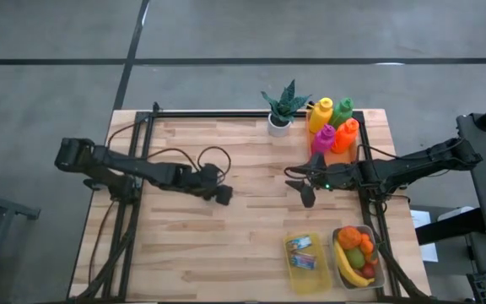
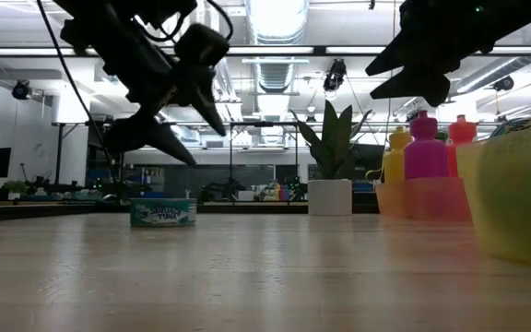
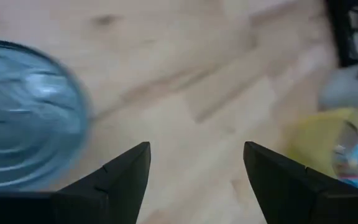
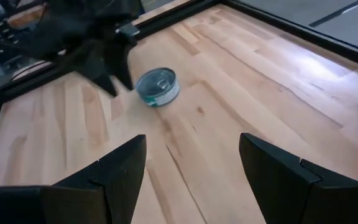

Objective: Pick & Place Food Item
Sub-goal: Put the light blue tuna can into the yellow bin

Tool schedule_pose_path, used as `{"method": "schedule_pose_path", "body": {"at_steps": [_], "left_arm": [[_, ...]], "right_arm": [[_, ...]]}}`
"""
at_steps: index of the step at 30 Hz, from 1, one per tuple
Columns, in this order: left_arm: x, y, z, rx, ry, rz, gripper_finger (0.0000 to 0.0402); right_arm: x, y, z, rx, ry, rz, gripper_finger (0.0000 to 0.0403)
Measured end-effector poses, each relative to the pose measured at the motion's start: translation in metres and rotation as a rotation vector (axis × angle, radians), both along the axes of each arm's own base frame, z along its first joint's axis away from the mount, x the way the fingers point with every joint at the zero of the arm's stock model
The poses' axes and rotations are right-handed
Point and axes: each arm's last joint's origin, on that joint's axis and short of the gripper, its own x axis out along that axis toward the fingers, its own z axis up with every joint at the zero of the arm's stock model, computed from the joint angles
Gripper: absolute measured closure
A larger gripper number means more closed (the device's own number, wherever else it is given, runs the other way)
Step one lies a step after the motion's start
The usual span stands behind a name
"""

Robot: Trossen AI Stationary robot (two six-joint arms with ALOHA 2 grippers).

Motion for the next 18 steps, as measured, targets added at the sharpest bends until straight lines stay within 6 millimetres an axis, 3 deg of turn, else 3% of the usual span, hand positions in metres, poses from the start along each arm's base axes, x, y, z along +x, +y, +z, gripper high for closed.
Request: {"method": "schedule_pose_path", "body": {"at_steps": [9, 18], "left_arm": [[-0.035, 0.045, -0.003, 0.098, 0.305, 0.107, 0.0138], [-0.042, 0.064, -0.014, 0.158, 0.344, 0.051, 0.0138]], "right_arm": [[0.0, 0.0, 0.0, 0.032, -0.008, -0.008, 0.0149], [0.0, 0.0, 0.0, 0.055, -0.018, -0.027, 0.0149]]}}
